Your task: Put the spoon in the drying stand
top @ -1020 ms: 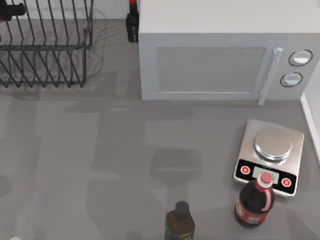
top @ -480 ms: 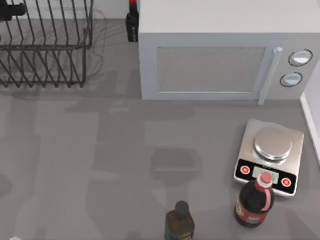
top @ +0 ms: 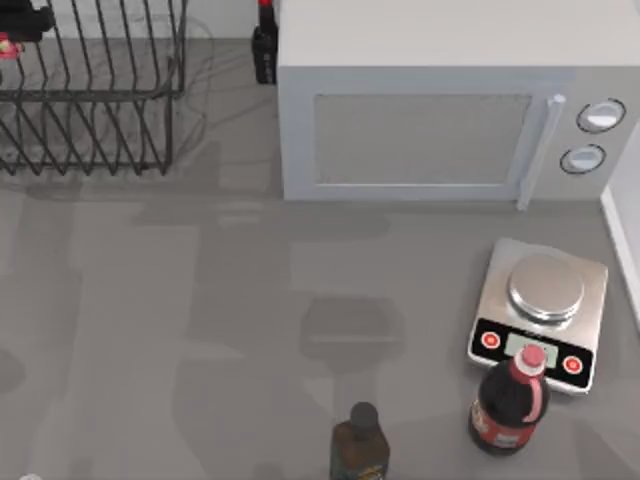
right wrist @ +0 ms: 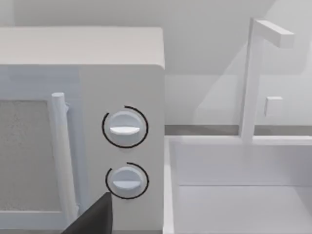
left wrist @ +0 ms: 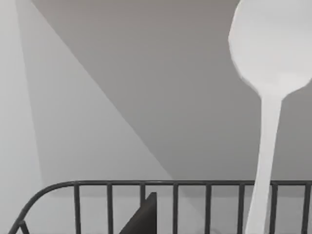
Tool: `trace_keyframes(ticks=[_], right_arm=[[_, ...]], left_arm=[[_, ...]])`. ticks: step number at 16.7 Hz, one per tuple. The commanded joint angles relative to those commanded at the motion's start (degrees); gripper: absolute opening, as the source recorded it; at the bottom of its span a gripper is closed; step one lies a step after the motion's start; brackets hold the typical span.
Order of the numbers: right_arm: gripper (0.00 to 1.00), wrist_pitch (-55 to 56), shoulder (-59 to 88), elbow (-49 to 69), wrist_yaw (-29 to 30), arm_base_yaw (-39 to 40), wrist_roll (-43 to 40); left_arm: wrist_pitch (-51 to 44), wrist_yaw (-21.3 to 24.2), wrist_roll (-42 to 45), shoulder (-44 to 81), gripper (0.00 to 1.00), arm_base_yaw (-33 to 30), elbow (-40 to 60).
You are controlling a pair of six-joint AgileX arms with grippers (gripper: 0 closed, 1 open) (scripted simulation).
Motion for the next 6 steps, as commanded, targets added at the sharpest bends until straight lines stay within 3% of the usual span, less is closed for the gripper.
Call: trace_keyframes(ticks=[6], right_arm=[[1.0,0.0,0.0,0.0,0.0,0.0,0.0]], left_arm=[[0.0,0.0,0.0,0.0,1.0,0.0,0.0]])
